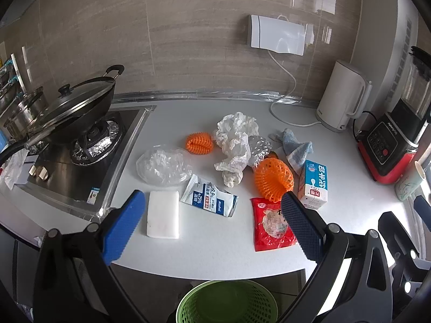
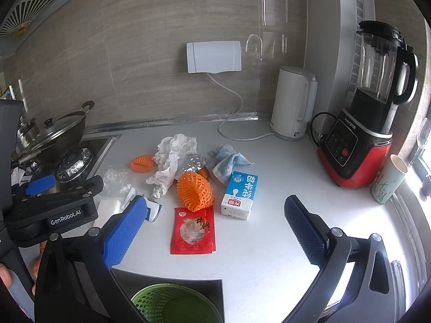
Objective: Collect trash
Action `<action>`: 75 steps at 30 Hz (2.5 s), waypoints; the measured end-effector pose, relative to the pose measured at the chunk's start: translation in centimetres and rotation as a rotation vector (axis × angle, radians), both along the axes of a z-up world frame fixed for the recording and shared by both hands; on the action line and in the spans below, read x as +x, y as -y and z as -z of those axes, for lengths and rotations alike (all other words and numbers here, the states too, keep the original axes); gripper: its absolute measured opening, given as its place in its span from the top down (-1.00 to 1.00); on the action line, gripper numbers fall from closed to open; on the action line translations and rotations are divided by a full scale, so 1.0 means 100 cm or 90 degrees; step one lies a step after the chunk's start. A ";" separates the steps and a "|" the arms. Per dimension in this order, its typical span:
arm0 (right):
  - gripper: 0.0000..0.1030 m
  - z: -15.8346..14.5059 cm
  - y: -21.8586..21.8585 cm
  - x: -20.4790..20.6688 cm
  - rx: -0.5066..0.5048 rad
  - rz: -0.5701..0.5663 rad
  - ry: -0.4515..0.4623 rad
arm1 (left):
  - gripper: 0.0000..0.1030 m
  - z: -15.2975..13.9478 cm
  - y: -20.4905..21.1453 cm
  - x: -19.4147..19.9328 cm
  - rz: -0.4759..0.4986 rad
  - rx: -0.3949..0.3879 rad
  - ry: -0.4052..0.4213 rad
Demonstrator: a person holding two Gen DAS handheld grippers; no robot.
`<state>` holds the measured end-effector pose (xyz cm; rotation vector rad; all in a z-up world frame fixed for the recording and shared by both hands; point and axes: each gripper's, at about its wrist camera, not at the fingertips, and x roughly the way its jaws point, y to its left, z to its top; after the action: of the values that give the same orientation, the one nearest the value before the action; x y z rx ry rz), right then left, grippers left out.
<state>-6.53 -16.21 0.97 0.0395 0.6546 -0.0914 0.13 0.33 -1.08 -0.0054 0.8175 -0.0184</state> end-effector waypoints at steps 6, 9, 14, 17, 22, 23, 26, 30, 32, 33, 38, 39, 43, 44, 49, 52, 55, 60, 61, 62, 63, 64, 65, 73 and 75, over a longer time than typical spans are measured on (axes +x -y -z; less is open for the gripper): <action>-0.97 0.001 -0.001 0.003 0.004 -0.002 -0.006 | -0.88 0.003 -0.003 0.002 0.000 -0.007 -0.006; -0.97 0.001 -0.001 0.003 0.004 -0.002 -0.006 | -0.88 0.005 -0.006 0.003 0.000 -0.003 -0.006; -0.97 0.006 -0.003 0.007 0.003 -0.008 -0.008 | -0.88 0.013 -0.011 0.007 0.013 0.008 0.001; -0.97 0.016 -0.008 0.013 -0.016 -0.004 -0.005 | -0.88 0.022 -0.018 0.010 0.013 0.021 0.007; -0.97 0.043 -0.013 0.023 -0.014 -0.019 -0.005 | -0.88 0.049 -0.034 0.022 0.021 0.015 -0.010; -0.97 0.052 -0.015 0.028 -0.019 -0.014 -0.016 | -0.88 0.056 -0.039 0.024 0.019 0.013 -0.014; -0.97 0.075 -0.020 0.038 -0.030 -0.016 -0.044 | -0.88 0.080 -0.049 0.033 0.013 0.014 -0.030; -0.97 0.108 -0.028 0.051 -0.042 -0.018 -0.074 | -0.88 0.110 -0.059 0.044 0.015 0.014 -0.061; -0.97 0.123 -0.031 0.059 -0.039 -0.021 -0.089 | -0.88 0.125 -0.064 0.052 0.013 0.018 -0.079; -0.97 0.127 -0.032 0.061 -0.039 -0.022 -0.091 | -0.88 0.133 -0.068 0.055 0.012 0.016 -0.088; -0.96 0.137 -0.035 0.074 -0.035 -0.022 -0.090 | -0.87 0.157 -0.082 0.068 0.003 0.000 -0.113; -0.96 0.138 -0.035 0.078 -0.030 -0.024 -0.088 | -0.86 0.159 -0.083 0.071 0.005 -0.002 -0.116; -0.96 0.142 -0.032 0.094 -0.018 -0.016 -0.087 | -0.76 0.172 -0.087 0.085 0.016 0.001 -0.129; -0.96 0.142 -0.032 0.097 -0.018 -0.015 -0.086 | -0.71 0.174 -0.089 0.088 0.017 -0.001 -0.132; -0.96 0.147 -0.033 0.116 -0.033 -0.005 -0.081 | -0.45 0.191 -0.097 0.100 0.026 -0.002 -0.162; -0.96 0.150 -0.031 0.125 -0.036 0.000 -0.082 | -0.20 0.199 -0.100 0.104 0.028 0.016 -0.171; -0.96 0.153 -0.028 0.136 -0.036 0.003 -0.085 | -0.17 0.198 -0.102 0.105 0.039 0.009 -0.171; -0.78 0.156 -0.025 0.161 -0.051 0.009 -0.097 | -0.15 0.193 -0.102 0.107 0.064 0.027 -0.151; -0.73 0.157 -0.024 0.166 -0.051 0.010 -0.098 | -0.15 0.191 -0.102 0.107 0.068 0.024 -0.148; -0.67 0.158 -0.024 0.171 -0.050 0.010 -0.100 | -0.15 0.188 -0.102 0.107 0.072 0.019 -0.145; -0.63 0.161 -0.024 0.179 -0.048 0.007 -0.108 | -0.15 0.185 -0.104 0.107 0.077 0.015 -0.141; -0.54 0.162 -0.023 0.185 -0.047 0.005 -0.112 | -0.15 0.183 -0.103 0.107 0.079 0.015 -0.139; -0.50 0.164 -0.023 0.191 -0.046 0.002 -0.119 | -0.15 0.180 -0.104 0.106 0.084 0.014 -0.135; 0.77 0.181 -0.012 0.210 0.015 0.009 -0.167 | -0.15 0.157 -0.105 0.090 0.111 -0.008 -0.112; 0.78 0.174 -0.011 0.204 0.023 0.005 -0.153 | -0.15 0.149 -0.104 0.083 0.123 -0.011 -0.102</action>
<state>13.90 -15.12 -16.43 0.0668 0.8956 -0.0924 8.44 10.70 -15.99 0.0561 0.9764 -0.2098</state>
